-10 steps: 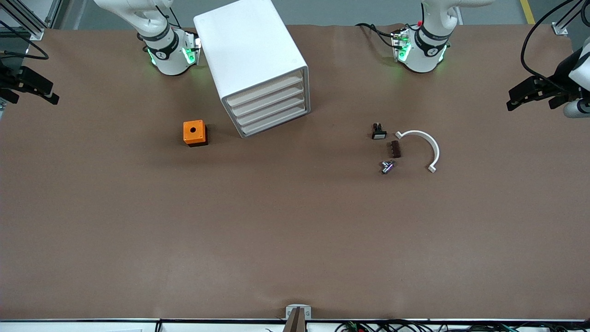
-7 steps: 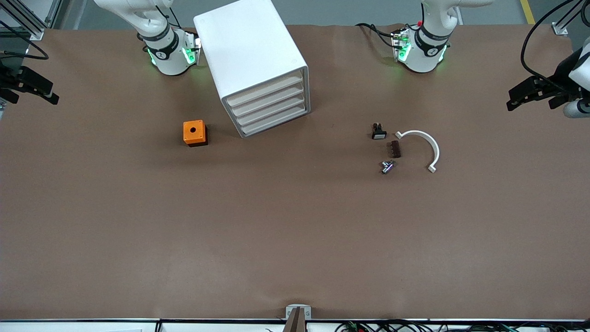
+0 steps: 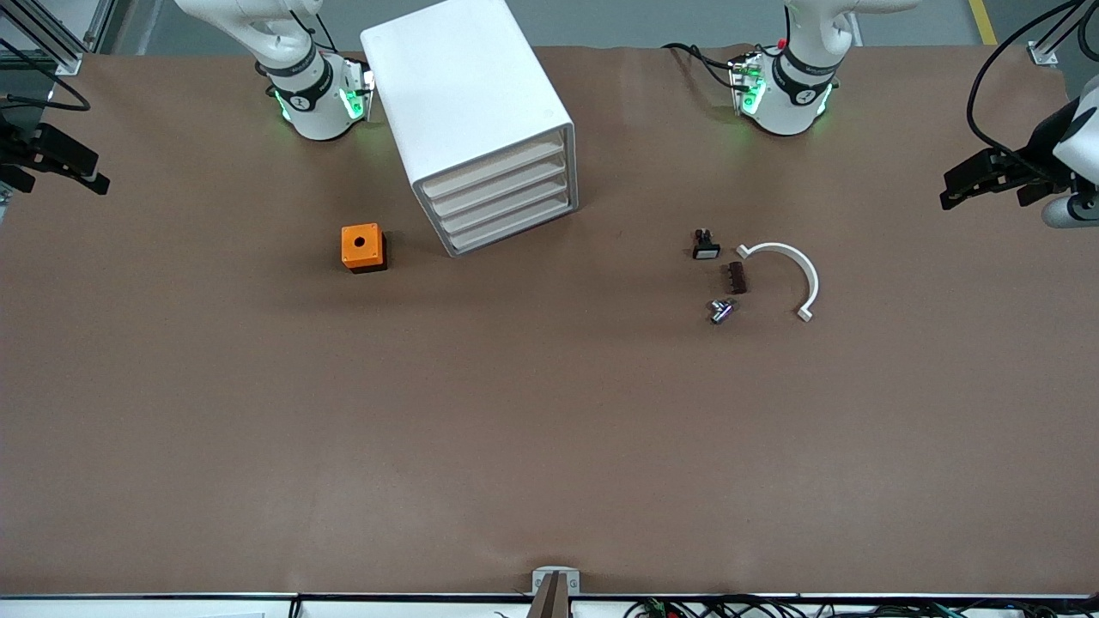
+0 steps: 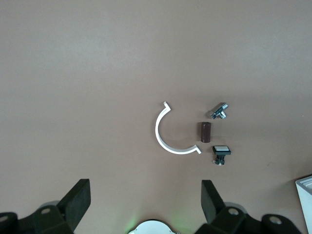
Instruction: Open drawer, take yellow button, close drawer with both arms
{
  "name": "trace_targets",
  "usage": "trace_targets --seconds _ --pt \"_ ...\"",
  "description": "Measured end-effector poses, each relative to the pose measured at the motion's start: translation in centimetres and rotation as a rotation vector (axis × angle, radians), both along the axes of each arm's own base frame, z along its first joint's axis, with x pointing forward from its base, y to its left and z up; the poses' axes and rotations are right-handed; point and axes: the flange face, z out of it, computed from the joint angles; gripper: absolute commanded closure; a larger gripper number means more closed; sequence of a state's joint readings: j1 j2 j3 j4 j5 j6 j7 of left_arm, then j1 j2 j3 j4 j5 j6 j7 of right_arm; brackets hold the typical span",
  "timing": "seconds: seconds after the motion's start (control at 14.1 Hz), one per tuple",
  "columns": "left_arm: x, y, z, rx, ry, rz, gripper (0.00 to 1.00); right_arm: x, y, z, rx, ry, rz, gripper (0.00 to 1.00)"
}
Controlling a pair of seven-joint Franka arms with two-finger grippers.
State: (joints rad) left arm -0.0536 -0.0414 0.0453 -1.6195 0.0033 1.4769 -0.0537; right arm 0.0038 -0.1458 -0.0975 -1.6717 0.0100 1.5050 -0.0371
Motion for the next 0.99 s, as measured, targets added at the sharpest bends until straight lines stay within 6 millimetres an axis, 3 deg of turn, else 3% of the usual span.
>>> trace_targets --seconds 0.21,0.43,0.78,0.99 --pt "1.6 0.6 -3.6 -0.006 0.069 0.014 0.00 0.0 0.0 0.0 0.000 0.000 0.000 0.00" --pt "4.6 -0.9 -9.7 -0.006 0.140 -0.007 0.00 0.0 0.0 0.0 0.000 0.001 0.000 0.00" --pt "9.0 -4.6 -20.9 0.024 0.193 0.025 0.00 0.0 0.0 0.0 -0.002 0.001 0.000 0.00" --pt "9.9 -8.6 -24.3 0.061 0.208 0.150 0.00 0.0 -0.3 0.0 -0.026 0.002 0.000 0.00"
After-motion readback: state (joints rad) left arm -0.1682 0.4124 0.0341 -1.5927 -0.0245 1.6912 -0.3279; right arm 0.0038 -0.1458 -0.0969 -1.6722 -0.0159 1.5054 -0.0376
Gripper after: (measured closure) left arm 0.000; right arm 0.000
